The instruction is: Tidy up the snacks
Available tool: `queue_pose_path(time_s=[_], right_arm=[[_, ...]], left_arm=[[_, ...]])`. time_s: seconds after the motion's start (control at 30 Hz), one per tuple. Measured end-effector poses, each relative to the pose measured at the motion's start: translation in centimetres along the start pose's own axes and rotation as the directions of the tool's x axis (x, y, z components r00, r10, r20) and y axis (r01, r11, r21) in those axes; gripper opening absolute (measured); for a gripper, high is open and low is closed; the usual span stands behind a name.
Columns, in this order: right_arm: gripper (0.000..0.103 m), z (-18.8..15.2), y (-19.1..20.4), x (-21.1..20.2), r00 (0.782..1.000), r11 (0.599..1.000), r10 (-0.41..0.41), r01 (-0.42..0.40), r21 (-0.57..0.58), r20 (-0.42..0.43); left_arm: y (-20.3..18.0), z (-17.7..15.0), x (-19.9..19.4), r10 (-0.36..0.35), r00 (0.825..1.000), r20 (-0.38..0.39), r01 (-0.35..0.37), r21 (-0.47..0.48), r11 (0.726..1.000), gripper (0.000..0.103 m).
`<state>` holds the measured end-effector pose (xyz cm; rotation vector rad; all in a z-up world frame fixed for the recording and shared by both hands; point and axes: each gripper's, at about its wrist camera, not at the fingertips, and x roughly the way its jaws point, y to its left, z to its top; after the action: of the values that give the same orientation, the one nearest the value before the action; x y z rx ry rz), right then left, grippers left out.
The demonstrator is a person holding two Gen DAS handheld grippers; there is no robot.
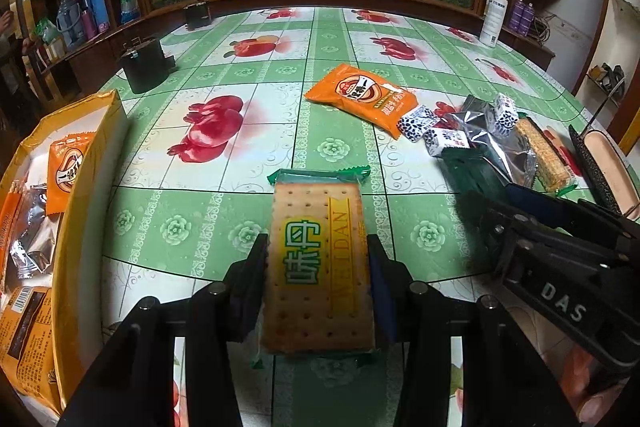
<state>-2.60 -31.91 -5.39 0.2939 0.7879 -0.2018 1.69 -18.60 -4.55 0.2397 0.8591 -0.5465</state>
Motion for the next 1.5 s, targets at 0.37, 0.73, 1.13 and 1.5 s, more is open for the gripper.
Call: queue_pose_path(time_s=[0.37, 0.73, 1.13, 1.5], right_arm=[[0.048, 0.0, 0.0, 0.0, 0.999, 0.999, 0.041, -0.041, -0.011, -0.005], [0.048, 0.6, -1.0, -3.1, 0.994, 0.996, 0.066, -0.072, 0.062, 0.087], [0.048, 0.9, 2.2, -5.1, 0.974, 0.965, 0.185, -0.205, 0.164, 0.130], [0.048, 3.1, 19.6, -2.4, 0.923, 0.921, 0.382, -0.385, -0.060, -0.047]], left_arm=[[-0.9, -0.3, -1.4, 0.023, 0.998, 0.065, -0.026, 0.042, 0.999, 0.045], [0.1, 0.3, -4.0, -0.092, 0.983, 0.159, 0.095, -0.009, 0.995, 0.045], [4.9, 0.5, -10.7, -0.124, 0.962, 0.245, 0.139, -0.045, 0.989, 0.045], [19.8, 2.2, -11.2, 0.054, 0.988, 0.144, -0.030, -0.165, 0.986, 0.045]])
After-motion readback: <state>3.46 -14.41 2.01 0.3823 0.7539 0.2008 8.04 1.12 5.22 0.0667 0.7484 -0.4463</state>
